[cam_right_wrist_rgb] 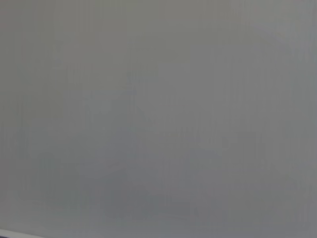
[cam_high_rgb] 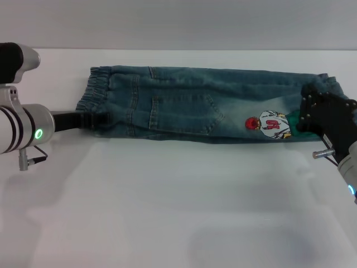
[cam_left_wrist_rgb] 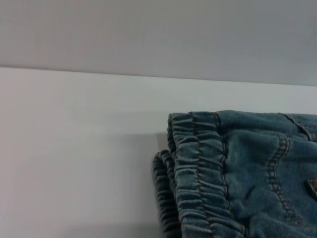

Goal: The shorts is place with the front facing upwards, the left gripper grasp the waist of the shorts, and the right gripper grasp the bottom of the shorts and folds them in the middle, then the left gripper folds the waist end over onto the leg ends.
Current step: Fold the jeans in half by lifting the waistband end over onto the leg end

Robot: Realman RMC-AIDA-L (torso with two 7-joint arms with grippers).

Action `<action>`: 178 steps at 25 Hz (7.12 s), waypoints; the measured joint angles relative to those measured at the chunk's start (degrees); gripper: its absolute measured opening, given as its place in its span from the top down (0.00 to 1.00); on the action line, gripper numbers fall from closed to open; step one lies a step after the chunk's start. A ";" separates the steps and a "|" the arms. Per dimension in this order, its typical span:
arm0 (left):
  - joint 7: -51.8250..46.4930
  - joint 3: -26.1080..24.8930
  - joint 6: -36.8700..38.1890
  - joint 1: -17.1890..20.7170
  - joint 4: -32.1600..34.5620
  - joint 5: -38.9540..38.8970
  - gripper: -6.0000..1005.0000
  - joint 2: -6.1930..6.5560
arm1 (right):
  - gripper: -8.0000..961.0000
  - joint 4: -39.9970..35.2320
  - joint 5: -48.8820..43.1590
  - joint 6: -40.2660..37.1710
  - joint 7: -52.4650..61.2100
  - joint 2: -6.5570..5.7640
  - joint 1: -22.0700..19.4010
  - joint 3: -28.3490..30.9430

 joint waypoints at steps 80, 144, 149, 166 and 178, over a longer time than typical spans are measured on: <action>-1.29 -0.79 -7.13 5.94 -21.47 -1.54 0.95 0.05 | 0.99 -15.10 0.12 0.07 17.56 0.31 12.95 -1.84; 1.34 -3.03 -10.70 2.61 -6.29 0.12 0.16 0.08 | 0.99 -13.92 -0.89 -0.44 17.47 0.00 11.16 -1.84; 1.36 -3.02 -10.78 2.54 -6.04 -0.13 0.16 0.08 | 0.99 -13.92 -0.88 -0.44 17.47 0.00 11.16 -1.84; 1.38 -4.06 -11.57 1.93 -2.84 -3.43 0.27 0.01 | 0.99 -11.04 -3.48 -0.44 17.43 -0.09 9.04 -1.05; 1.17 -4.08 -10.97 2.50 -4.40 -4.62 0.57 -0.01 | 0.99 -10.93 -3.59 -0.44 17.38 -0.09 8.96 -1.05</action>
